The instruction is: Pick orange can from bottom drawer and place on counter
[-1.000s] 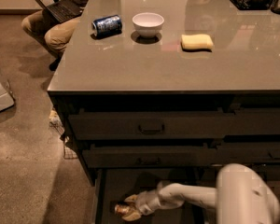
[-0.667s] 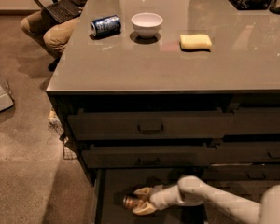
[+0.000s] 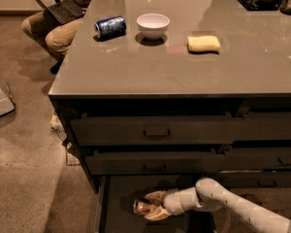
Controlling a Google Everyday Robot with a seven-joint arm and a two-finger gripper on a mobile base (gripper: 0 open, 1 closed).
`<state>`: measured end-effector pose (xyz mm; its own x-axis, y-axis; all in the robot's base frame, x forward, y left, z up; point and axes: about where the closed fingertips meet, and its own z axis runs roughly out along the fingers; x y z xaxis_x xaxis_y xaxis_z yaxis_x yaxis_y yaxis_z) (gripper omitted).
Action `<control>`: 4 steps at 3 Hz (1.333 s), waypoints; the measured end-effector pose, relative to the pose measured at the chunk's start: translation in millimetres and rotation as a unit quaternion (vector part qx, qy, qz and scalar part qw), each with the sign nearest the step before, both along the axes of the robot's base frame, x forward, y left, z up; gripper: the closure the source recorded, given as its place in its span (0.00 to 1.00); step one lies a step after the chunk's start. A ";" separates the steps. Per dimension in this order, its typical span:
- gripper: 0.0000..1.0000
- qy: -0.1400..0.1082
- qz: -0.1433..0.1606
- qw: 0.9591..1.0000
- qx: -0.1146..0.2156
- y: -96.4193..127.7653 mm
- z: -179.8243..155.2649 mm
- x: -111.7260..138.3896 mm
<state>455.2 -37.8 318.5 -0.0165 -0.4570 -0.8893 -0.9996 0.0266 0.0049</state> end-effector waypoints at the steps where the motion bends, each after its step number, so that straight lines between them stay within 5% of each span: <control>1: 1.00 -0.012 0.005 1.000 0.016 -3.5 12.1 0.0; 2: 1.00 -0.082 0.017 0.995 0.050 -31.1 90.0 -9.4; 4: 1.00 -0.166 0.021 0.985 0.040 -68.5 190.5 -7.9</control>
Offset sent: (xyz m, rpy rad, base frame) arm -0.0135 -0.0676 0.1514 0.1579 -0.2810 0.0305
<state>447.3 -106.4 509.0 0.2981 -0.3800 -0.8756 -0.9469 -0.0020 -0.3215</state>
